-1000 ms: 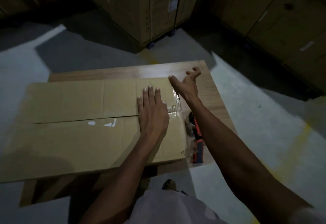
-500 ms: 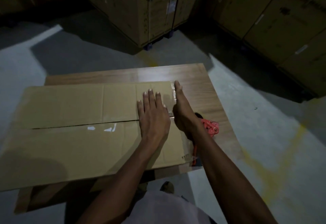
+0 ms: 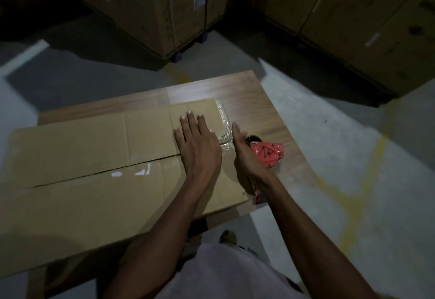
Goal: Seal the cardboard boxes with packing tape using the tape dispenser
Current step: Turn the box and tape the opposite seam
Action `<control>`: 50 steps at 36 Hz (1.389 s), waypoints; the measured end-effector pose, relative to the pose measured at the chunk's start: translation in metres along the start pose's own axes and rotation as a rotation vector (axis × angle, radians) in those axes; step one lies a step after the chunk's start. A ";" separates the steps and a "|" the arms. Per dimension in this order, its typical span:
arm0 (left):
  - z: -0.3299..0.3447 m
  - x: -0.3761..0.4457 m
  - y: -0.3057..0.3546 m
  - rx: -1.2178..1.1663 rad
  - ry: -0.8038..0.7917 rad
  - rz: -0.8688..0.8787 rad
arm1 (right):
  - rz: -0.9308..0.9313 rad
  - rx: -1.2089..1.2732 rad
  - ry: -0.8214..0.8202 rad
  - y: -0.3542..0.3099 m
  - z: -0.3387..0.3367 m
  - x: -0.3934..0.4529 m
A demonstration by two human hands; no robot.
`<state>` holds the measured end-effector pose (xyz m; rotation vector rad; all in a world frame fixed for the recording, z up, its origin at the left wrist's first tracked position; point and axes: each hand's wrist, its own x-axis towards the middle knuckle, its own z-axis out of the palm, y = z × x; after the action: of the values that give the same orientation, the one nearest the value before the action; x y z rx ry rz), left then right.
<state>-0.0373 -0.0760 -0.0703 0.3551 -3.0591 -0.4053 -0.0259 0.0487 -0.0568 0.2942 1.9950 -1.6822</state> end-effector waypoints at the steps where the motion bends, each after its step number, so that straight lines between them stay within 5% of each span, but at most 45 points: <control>1: 0.000 0.000 0.000 0.001 0.001 0.003 | 0.033 0.032 0.036 0.009 0.002 -0.004; 4: 0.001 0.000 0.000 -0.001 0.001 0.009 | 0.080 0.185 0.166 0.034 -0.005 -0.029; 9: 0.001 0.000 -0.001 0.005 0.001 0.013 | 0.182 0.151 0.038 0.076 -0.013 -0.080; 14: -0.002 0.001 -0.001 -0.005 -0.003 0.028 | 0.123 0.123 0.157 0.063 -0.018 -0.084; 25: -0.001 -0.006 -0.002 0.000 -0.028 0.047 | 0.014 -0.359 0.311 0.070 0.021 -0.100; 36: 0.006 -0.004 -0.003 0.002 -0.050 0.066 | -0.192 -1.021 0.202 -0.028 0.010 0.025; 42: 0.005 -0.001 -0.004 -0.007 -0.050 0.066 | -0.110 -0.850 0.261 -0.078 0.017 0.100; 50: 0.004 0.001 0.001 -0.029 -0.067 0.036 | -0.064 -0.572 0.367 -0.032 0.024 0.041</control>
<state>-0.0389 -0.0747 -0.0736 0.2899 -3.1158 -0.4692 -0.0697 0.0123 -0.0530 0.3482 2.6763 -1.0706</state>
